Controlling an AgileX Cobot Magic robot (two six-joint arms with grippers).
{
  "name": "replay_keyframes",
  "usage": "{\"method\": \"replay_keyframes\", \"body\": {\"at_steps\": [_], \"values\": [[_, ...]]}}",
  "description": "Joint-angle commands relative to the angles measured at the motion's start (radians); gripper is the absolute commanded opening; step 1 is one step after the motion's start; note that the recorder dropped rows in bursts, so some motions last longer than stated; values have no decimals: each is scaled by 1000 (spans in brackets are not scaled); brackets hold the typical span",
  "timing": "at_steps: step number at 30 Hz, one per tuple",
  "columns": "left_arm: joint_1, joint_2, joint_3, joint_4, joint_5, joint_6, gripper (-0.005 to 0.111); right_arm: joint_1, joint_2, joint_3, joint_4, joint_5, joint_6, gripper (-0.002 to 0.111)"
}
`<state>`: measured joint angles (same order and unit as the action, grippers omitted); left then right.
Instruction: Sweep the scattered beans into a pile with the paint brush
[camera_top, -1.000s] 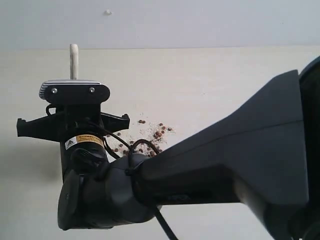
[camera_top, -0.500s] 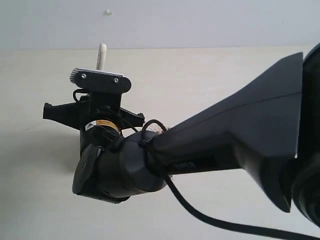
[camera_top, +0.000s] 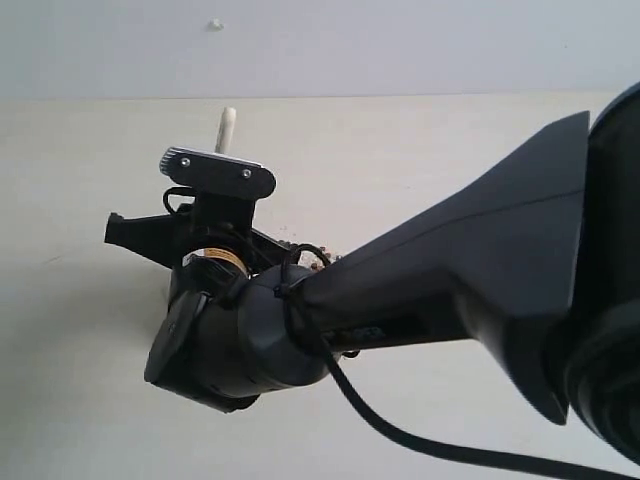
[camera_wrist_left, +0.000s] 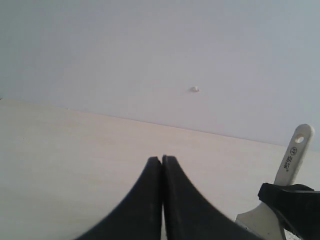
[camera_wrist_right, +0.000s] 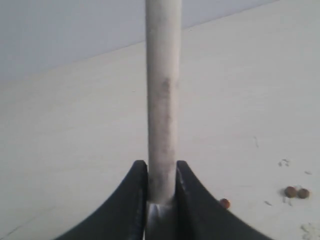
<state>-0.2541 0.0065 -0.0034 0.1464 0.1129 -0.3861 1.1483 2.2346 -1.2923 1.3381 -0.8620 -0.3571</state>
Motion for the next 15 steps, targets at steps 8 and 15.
{"method": "replay_keyframes", "body": {"at_steps": [8,15], "values": [[-7,-7,3,5,-3,-9,0,-7,-87,-7,278,-6,-316,0],[-7,-7,3,5,-3,-9,0,-19,-106,-7,406,-17,-497,0]]}}
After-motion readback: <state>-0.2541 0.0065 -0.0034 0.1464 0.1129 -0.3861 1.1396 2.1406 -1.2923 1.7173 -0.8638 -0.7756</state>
